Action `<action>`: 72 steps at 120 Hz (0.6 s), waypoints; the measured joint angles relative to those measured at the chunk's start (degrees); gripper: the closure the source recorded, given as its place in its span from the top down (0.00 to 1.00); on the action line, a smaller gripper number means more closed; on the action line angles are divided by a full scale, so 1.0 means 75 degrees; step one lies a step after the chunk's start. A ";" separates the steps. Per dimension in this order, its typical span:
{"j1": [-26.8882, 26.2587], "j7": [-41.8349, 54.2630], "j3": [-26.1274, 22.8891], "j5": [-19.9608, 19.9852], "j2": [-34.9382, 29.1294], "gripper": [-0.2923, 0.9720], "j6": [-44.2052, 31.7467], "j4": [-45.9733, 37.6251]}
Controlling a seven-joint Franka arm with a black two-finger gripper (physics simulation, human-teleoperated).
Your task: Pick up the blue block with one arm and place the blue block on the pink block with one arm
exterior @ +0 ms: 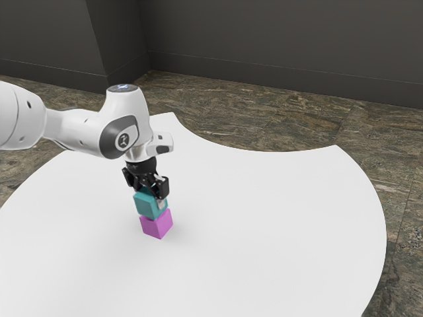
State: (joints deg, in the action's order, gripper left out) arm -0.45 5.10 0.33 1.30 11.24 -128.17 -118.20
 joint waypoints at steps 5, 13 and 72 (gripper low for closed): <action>0.0000 0.0019 0.0002 0.0016 0.0003 0.54 0.0001 0.0010; 0.0003 0.0046 0.0003 0.0034 0.0008 0.54 0.0001 0.0016; 0.0011 0.0199 0.0248 0.0242 -0.0473 0.72 0.0218 0.0381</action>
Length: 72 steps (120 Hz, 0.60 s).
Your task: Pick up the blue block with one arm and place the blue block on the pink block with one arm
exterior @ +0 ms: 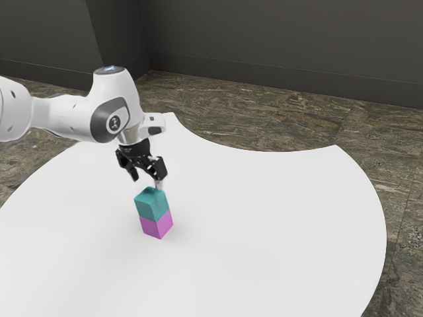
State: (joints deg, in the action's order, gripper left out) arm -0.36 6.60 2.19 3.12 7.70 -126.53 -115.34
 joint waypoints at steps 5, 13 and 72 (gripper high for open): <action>0.0003 0.0010 0.0022 0.0005 -0.0381 0.73 0.0218 0.0317; 0.0009 0.0025 0.0040 0.0019 -0.0862 0.74 0.0607 0.0662; -0.0046 0.0102 0.0220 -0.0376 -0.1102 0.77 0.1798 0.0998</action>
State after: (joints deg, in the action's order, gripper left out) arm -0.71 7.36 3.85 0.29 -0.57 -113.04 -107.86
